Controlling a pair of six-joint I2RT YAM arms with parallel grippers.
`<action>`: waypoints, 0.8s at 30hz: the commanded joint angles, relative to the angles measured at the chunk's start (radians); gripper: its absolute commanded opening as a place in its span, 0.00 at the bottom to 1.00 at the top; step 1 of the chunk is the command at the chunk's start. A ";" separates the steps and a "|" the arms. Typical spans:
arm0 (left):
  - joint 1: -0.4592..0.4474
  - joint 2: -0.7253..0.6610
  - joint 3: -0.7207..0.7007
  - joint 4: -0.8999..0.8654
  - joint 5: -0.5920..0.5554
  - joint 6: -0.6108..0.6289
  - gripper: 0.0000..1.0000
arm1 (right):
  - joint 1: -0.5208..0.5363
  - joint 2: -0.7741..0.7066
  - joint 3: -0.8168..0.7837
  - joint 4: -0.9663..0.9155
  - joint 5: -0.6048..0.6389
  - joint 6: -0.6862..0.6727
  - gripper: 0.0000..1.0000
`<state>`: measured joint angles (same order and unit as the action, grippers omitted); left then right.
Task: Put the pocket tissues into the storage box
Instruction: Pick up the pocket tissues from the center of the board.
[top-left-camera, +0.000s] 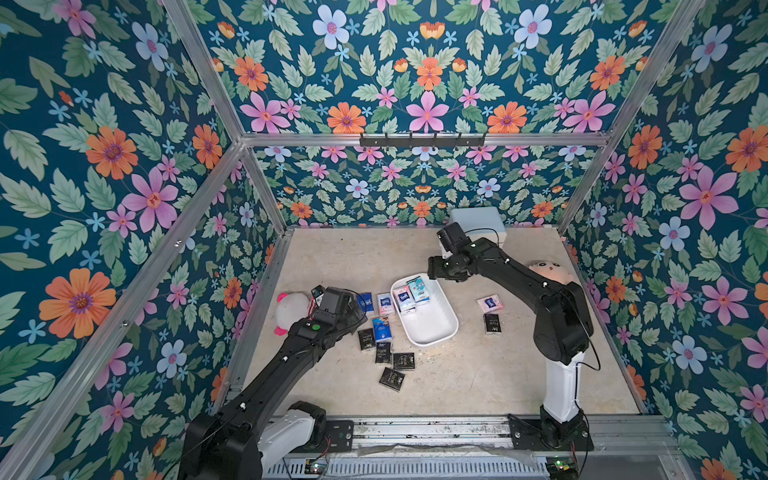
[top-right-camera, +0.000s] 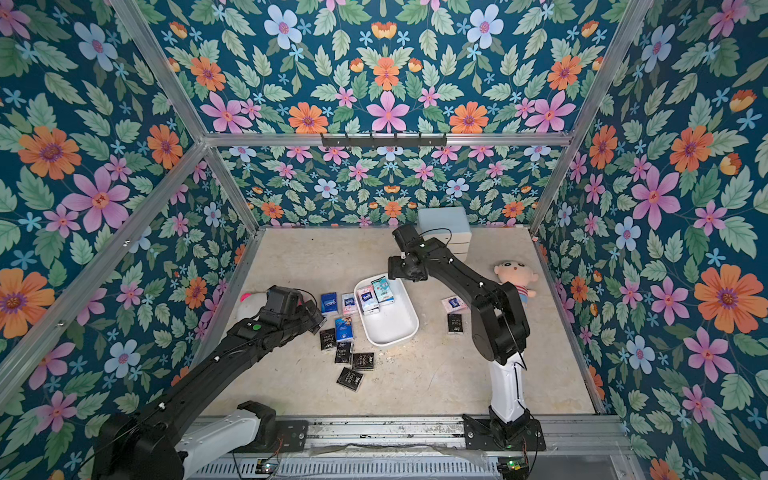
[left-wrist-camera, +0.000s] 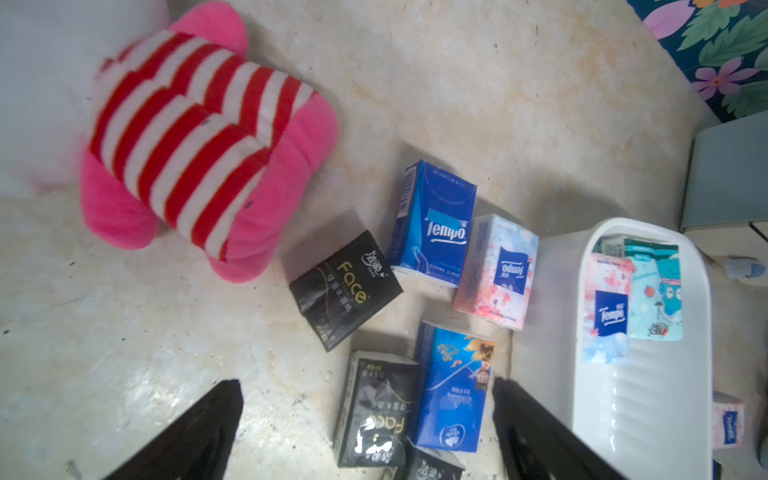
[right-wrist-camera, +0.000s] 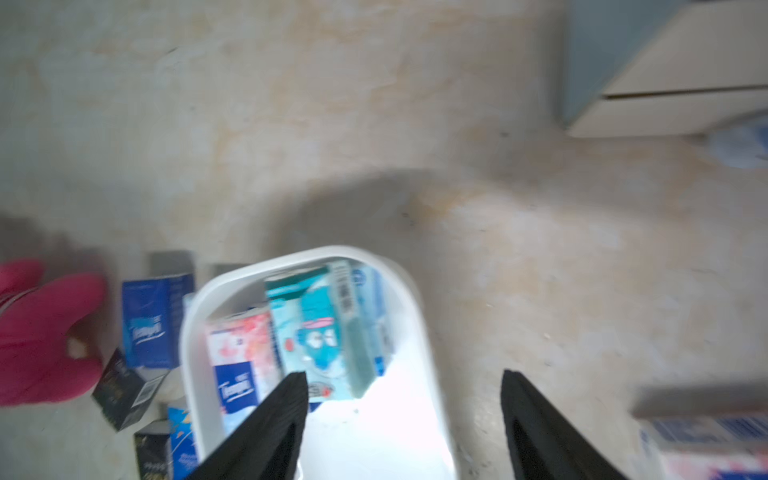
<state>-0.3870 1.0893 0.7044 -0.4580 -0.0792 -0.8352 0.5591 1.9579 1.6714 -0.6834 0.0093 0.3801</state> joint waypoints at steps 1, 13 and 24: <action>-0.001 0.047 0.022 0.078 0.052 0.006 0.99 | -0.053 -0.081 -0.106 0.003 0.073 0.115 0.80; -0.001 0.169 0.052 0.165 0.127 0.019 0.99 | -0.208 -0.262 -0.452 0.101 0.088 0.404 0.88; -0.002 0.091 -0.013 0.163 0.090 -0.019 0.99 | -0.261 -0.230 -0.524 0.224 0.031 0.632 0.89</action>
<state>-0.3889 1.2026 0.7029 -0.2993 0.0380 -0.8394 0.3023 1.7161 1.1469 -0.4976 0.0456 0.9348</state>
